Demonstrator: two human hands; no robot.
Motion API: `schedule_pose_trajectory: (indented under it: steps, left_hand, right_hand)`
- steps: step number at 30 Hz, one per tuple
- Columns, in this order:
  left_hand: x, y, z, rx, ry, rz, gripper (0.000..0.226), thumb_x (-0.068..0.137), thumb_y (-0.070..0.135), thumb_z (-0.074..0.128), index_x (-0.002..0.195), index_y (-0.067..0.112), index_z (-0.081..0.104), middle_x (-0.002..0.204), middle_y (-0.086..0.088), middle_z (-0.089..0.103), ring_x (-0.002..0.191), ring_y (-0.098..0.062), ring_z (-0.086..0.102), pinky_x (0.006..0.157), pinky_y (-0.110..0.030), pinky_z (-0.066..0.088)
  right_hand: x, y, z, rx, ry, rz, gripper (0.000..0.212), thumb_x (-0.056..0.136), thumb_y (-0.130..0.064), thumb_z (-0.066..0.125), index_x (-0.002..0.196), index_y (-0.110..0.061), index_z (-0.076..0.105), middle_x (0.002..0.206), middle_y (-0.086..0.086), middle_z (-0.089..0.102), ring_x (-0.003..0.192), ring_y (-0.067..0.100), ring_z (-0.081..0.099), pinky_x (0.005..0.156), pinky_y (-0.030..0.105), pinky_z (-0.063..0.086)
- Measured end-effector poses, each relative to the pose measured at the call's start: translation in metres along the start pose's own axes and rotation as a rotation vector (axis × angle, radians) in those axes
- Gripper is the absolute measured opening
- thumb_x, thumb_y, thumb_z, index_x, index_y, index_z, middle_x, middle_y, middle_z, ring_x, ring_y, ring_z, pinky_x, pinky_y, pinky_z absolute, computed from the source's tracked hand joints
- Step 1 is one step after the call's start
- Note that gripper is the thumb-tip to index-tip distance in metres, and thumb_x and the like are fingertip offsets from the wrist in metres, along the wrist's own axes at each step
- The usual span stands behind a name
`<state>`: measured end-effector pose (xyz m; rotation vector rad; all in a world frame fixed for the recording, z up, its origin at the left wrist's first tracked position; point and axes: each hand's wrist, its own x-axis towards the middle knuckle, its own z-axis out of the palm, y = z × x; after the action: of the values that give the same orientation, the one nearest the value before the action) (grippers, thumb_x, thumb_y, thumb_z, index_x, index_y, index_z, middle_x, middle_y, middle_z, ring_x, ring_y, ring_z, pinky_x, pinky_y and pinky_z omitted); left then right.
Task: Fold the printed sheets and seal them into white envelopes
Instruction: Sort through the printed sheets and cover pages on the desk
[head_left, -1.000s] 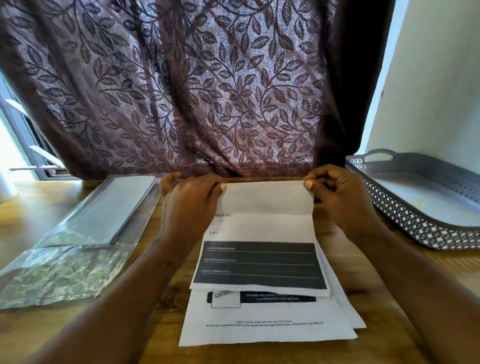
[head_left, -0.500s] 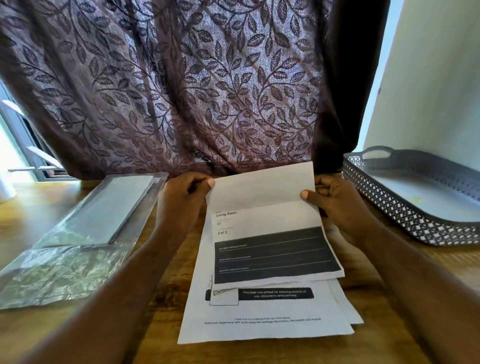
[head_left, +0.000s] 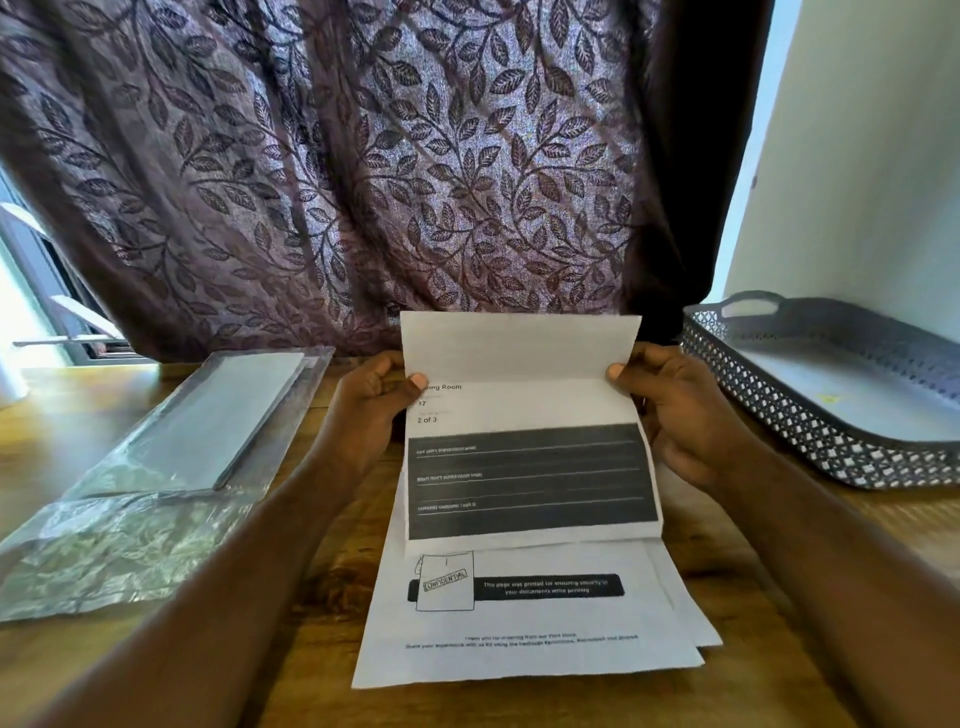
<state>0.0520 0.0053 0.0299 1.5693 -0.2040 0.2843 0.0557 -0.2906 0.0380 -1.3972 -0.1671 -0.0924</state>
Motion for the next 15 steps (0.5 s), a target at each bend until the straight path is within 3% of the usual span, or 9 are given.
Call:
schedule_pose_trajectory:
  steps: [4,8,10,12,14,15]
  left_hand:
    - [-0.0046,0.0013,-0.0005,-0.105,-0.010,0.021,0.032,0.095,-0.002,0.052,0.088,0.019,0.076,0.093,-0.006,0.077,0.084,-0.025,0.071,0.073,-0.035,0.059]
    - [-0.0042,0.0009,-0.0037,-0.080,-0.034,0.058,0.035,0.087,0.014,0.045,0.076,0.015,0.078,0.093,-0.006,0.075,0.081,-0.017,0.065,0.063,-0.025,0.051]
    - [-0.0045,0.0012,-0.0028,-0.060,0.006,0.055,0.036,0.097,0.018,0.046,0.079,0.012,0.076,0.094,-0.006,0.076,0.079,-0.016,0.066,0.059,-0.021,0.052]
    - [-0.0046,0.0004,-0.0023,-0.035,0.031,0.070,0.028,0.097,0.023,0.057,0.082,0.011,0.076,0.091,-0.007,0.076,0.075,-0.015,0.067,0.059,-0.021,0.053]
    - [-0.0028,-0.0009,-0.0032,0.069,0.030,0.104,0.006,0.087,0.017,0.071,0.085,0.013,0.075,0.084,-0.001,0.076,0.073,-0.012,0.067,0.062,-0.022,0.053]
    - [-0.0008,-0.0030,-0.0041,0.131,0.020,0.115,0.005,0.085,0.011,0.074,0.088,0.015,0.074,0.083,0.002,0.076,0.074,-0.011,0.069,0.063,-0.023,0.054]
  right_hand:
    - [0.0025,0.0037,-0.0013,0.001,-0.032,-0.007,0.022,0.098,0.005,0.052,0.109,0.003,0.071,0.112,0.024,0.072,0.092,0.030,0.070,0.070,0.035,0.062]
    - [0.0014,0.0024,-0.0025,-0.018,-0.071,0.052,0.036,0.102,-0.002,0.043,0.093,-0.003,0.078,0.108,0.022,0.074,0.078,0.027,0.072,0.061,0.032,0.063]
    - [0.0009,0.0028,-0.0031,0.012,-0.094,0.092,0.046,0.102,-0.008,0.035,0.087,-0.005,0.079,0.106,0.023,0.073,0.073,0.025,0.070,0.057,0.033,0.061]
    - [0.0002,0.0029,-0.0027,0.021,-0.095,0.115,0.048,0.103,-0.015,0.033,0.090,-0.004,0.078,0.106,0.023,0.073,0.072,0.026,0.070,0.058,0.036,0.060]
    - [0.0004,0.0032,-0.0015,-0.025,-0.079,0.101,0.038,0.104,-0.019,0.045,0.092,-0.005,0.078,0.103,0.021,0.074,0.081,0.029,0.071,0.069,0.042,0.060]
    - [0.0013,0.0042,-0.0013,-0.082,-0.064,0.068,0.028,0.101,-0.015,0.053,0.093,-0.006,0.078,0.103,0.018,0.076,0.089,0.030,0.072,0.076,0.044,0.061]
